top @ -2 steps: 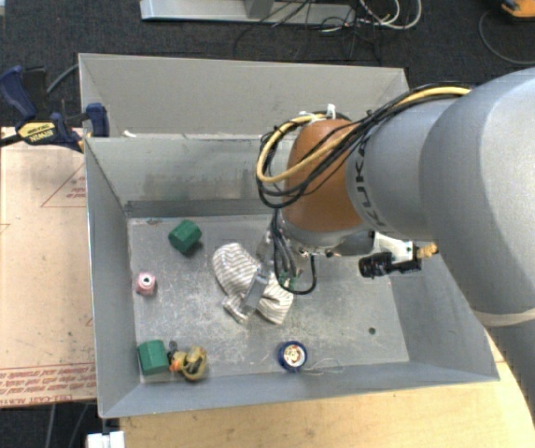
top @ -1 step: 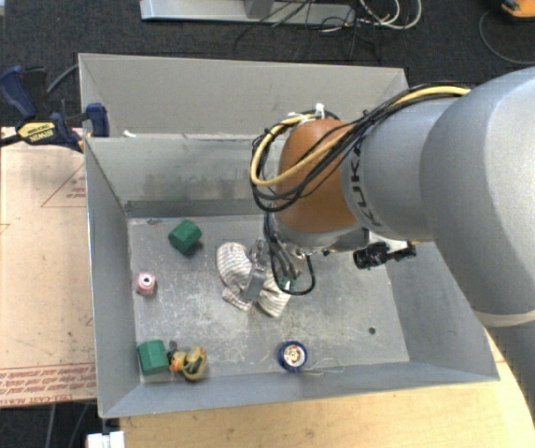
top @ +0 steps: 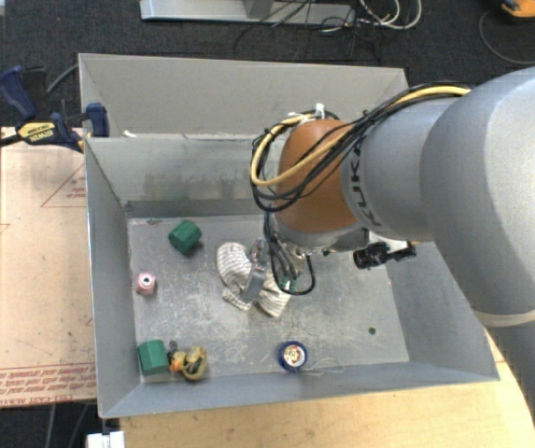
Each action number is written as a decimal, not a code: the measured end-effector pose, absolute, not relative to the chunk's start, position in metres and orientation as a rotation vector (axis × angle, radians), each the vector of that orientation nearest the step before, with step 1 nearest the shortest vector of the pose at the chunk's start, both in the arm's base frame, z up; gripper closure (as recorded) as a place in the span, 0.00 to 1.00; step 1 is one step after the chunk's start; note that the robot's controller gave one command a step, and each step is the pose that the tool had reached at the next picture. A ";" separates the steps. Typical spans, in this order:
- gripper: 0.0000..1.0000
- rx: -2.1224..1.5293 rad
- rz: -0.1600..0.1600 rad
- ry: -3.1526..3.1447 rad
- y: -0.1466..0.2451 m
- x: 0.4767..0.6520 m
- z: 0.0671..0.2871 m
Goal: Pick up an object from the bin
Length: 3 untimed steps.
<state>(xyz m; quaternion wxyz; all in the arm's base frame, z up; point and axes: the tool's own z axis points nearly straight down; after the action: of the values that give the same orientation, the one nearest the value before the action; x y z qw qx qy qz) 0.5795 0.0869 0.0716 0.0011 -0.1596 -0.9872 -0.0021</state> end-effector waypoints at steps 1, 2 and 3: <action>1.00 -0.501 -0.006 -3.097 0.087 0.579 0.074; 1.00 -0.500 -0.002 -3.089 0.086 0.576 0.094; 1.00 -0.500 -0.005 -3.096 0.087 0.578 0.114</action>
Offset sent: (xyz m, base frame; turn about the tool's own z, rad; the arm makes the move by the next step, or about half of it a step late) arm 0.0000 -0.0001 0.0207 0.0000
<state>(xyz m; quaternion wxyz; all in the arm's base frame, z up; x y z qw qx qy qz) 0.5779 0.0865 0.1139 0.0029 -0.1594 -0.9872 -0.0015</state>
